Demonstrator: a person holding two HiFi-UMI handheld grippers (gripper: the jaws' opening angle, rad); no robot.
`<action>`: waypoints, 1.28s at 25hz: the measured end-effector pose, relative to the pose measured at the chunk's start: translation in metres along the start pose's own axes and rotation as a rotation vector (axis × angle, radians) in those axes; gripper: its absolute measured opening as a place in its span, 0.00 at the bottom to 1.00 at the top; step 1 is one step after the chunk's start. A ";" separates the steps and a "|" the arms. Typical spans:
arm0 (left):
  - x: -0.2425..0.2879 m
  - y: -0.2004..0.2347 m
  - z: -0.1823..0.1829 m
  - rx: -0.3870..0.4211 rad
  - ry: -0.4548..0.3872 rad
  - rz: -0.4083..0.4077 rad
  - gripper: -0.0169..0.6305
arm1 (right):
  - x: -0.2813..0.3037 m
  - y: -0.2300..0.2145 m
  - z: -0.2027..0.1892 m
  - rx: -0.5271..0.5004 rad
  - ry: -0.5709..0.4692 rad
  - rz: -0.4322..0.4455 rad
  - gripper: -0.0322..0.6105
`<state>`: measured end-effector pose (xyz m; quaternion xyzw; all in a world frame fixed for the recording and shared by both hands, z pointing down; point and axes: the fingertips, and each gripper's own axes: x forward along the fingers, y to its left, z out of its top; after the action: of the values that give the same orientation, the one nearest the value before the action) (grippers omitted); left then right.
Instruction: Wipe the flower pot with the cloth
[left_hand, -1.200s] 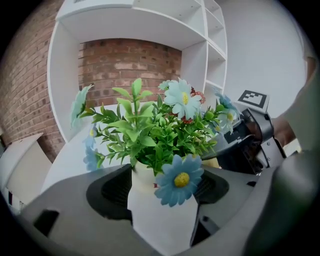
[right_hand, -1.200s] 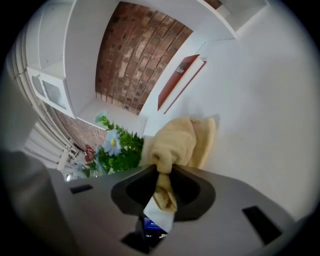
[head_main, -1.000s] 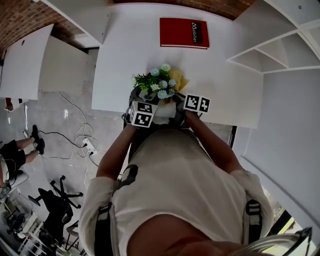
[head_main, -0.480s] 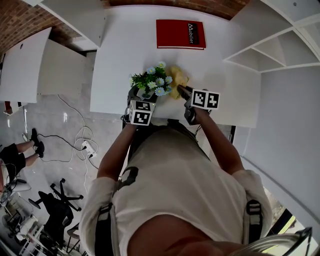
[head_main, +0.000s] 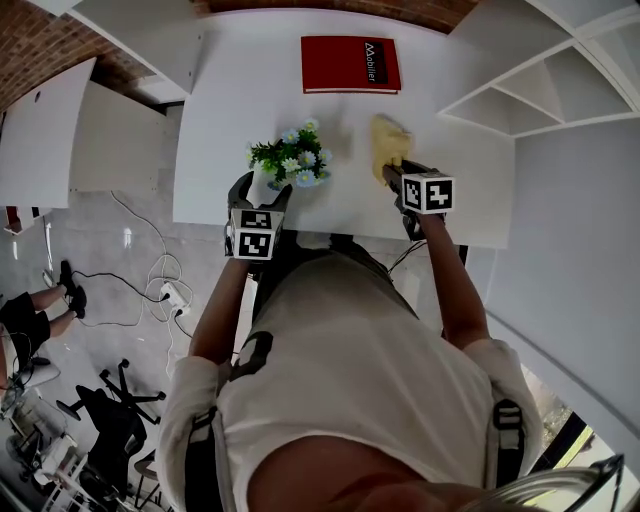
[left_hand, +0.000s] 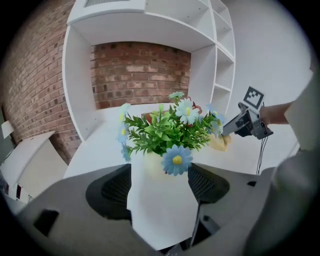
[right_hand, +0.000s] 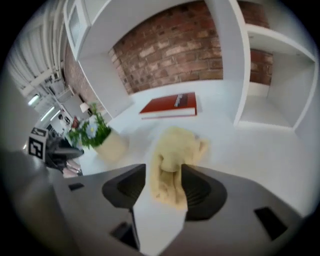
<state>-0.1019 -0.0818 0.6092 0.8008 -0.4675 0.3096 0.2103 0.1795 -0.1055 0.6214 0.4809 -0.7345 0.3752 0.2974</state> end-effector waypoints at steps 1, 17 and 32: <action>-0.006 0.002 0.000 0.002 -0.001 0.007 0.58 | 0.004 -0.006 -0.016 -0.005 0.048 -0.024 0.44; -0.065 -0.056 0.033 -0.043 -0.053 -0.249 0.23 | -0.091 0.139 0.031 0.223 -0.170 0.704 0.07; -0.098 -0.102 0.068 -0.297 -0.201 -0.377 0.06 | -0.126 0.190 -0.008 0.293 -0.114 1.004 0.07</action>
<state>-0.0288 -0.0153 0.4876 0.8609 -0.3688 0.1118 0.3322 0.0493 0.0110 0.4750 0.1260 -0.8292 0.5437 -0.0298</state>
